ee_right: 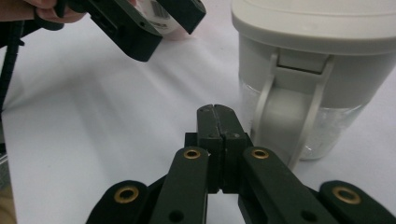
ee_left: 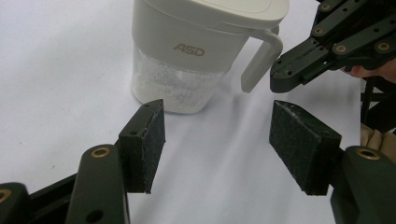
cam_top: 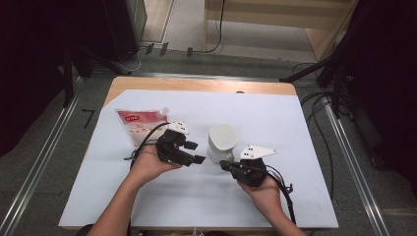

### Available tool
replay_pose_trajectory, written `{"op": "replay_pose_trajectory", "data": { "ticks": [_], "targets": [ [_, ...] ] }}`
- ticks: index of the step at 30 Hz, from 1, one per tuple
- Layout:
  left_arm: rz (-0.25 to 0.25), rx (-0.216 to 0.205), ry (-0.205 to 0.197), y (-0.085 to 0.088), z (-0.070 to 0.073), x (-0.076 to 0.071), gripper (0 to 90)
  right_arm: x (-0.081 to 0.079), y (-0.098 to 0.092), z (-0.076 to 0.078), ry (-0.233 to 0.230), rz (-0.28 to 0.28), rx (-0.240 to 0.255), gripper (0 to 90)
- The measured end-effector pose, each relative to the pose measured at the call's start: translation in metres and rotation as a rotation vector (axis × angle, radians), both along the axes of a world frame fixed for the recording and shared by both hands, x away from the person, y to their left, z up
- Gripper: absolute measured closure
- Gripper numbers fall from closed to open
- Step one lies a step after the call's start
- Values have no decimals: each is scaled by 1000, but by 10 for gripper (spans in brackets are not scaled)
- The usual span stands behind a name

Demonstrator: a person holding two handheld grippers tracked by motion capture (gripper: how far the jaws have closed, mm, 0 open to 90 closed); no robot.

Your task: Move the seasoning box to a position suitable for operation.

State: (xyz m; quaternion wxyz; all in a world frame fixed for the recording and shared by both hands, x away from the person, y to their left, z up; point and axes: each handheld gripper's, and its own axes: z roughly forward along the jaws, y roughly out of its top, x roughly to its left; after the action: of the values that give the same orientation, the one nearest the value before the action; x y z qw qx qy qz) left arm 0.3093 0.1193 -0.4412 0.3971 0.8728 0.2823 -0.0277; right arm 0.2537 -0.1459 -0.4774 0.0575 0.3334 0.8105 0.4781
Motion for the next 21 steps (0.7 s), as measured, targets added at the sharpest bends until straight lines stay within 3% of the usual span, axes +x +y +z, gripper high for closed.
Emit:
{"op": "replay_pose_trajectory", "data": {
  "ticks": [4,21],
  "targets": [
    [-4,2,2,0,-1,0,376,2,-2,-1,-3,-2,-4,900],
    [-17,-7,-3,-4,-1,1,371,20,-36,-1,24,-101,15,900]
  ]
}}
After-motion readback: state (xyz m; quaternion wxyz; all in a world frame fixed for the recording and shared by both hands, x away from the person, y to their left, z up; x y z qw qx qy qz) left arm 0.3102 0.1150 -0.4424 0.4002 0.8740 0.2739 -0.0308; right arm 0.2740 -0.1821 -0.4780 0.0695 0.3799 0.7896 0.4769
